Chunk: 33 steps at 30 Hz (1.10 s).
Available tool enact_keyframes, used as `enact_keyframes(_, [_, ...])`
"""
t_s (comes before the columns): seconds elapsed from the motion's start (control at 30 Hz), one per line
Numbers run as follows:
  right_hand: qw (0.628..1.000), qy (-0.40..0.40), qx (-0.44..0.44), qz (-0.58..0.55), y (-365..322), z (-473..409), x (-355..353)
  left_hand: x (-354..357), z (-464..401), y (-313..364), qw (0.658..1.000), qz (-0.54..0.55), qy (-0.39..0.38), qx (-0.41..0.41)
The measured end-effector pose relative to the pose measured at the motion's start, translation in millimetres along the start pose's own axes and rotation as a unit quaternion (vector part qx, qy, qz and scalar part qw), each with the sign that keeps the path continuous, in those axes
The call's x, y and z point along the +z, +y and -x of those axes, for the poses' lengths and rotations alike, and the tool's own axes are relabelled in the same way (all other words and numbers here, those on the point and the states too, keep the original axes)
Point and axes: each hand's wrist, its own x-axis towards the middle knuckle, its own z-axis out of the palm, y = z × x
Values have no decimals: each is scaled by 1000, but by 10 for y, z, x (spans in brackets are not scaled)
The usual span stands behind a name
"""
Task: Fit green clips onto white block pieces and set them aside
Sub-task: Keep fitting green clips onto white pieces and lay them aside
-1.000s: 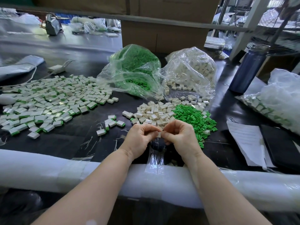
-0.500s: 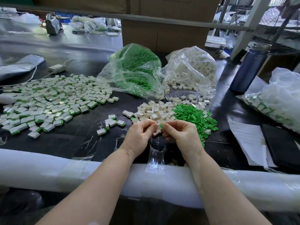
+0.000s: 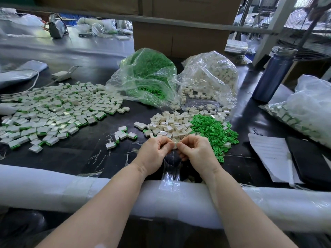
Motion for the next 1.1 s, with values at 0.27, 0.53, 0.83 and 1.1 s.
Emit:
enact_keyframes(0.27, [996,34,-17,-76,30,-23,-9,17,10,36,998,60,16,4])
enact_keyframes(0.53, [998,14,-38,-53,8,-11,-9,13,23,68,998,56,29,-3])
enact_keyframes(0.83, [998,-11,-43,-52,8,-16,-4,17,26,78,998,58,33,7])
enact_keyframes(1.1, [997,-26,-23,-66,16,-29,21,4,26,97,997,65,32,37])
